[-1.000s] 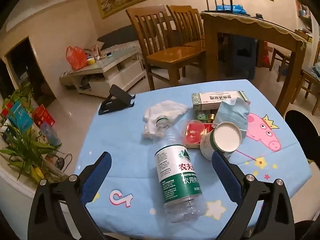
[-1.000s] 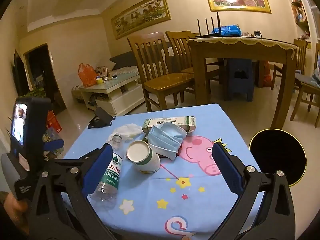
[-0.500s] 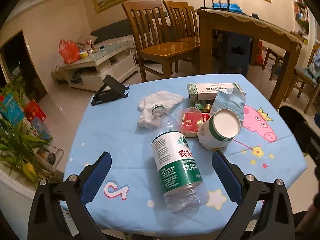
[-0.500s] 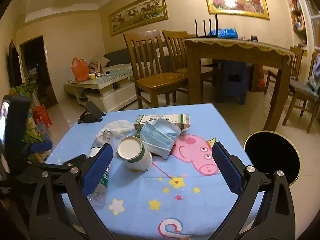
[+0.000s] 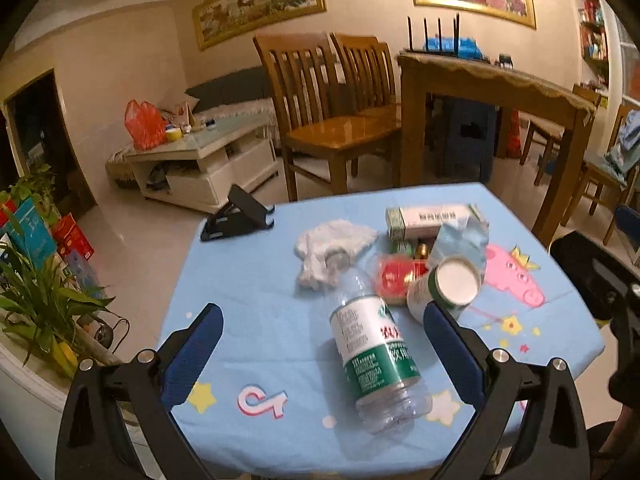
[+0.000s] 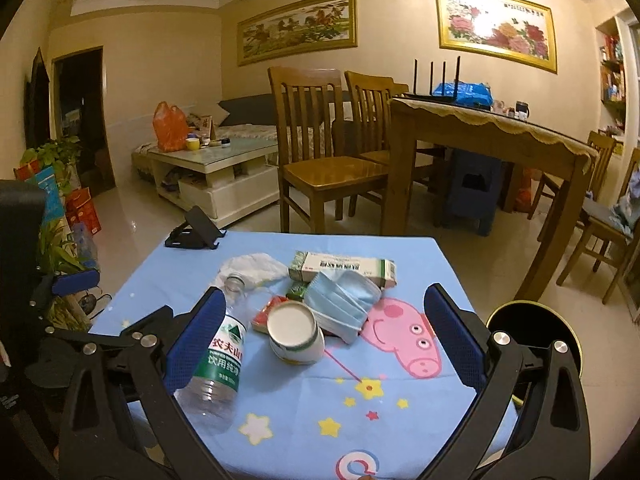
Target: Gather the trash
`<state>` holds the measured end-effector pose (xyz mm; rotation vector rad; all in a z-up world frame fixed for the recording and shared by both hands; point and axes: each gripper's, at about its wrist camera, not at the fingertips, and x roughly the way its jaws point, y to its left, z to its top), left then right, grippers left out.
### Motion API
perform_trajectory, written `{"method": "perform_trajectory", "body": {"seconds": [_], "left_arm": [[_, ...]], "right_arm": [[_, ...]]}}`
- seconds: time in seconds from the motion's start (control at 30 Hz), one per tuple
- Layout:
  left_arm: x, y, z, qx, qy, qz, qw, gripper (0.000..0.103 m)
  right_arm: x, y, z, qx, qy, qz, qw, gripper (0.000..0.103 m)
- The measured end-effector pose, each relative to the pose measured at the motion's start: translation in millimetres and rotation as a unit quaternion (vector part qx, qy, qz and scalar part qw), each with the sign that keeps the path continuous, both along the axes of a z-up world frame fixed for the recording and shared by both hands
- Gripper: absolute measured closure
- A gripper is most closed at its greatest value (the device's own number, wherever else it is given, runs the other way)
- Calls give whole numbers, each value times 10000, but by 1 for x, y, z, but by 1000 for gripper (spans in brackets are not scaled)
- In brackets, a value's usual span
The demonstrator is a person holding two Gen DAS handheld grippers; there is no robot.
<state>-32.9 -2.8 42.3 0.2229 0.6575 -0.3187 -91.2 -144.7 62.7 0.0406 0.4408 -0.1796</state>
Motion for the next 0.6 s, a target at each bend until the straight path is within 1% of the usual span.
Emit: {"method": "perform_trajectory", "body": {"seconds": [0.1, 0.33, 0.43, 0.6], "left_arm": [[4, 10, 4, -146, 23, 8, 9999, 6], [11, 26, 2, -172, 31, 120, 9998, 6], [10, 31, 2, -238, 44, 145, 9996, 6], [13, 35, 1, -245, 51, 237, 9994, 6]], "right_arm": [[5, 7, 4, -30, 132, 63, 9999, 5], [11, 20, 1, -28, 250, 18, 9997, 5], [14, 22, 1, 25, 270, 25, 9996, 5], [16, 30, 3, -181, 228, -50, 9996, 5]]}}
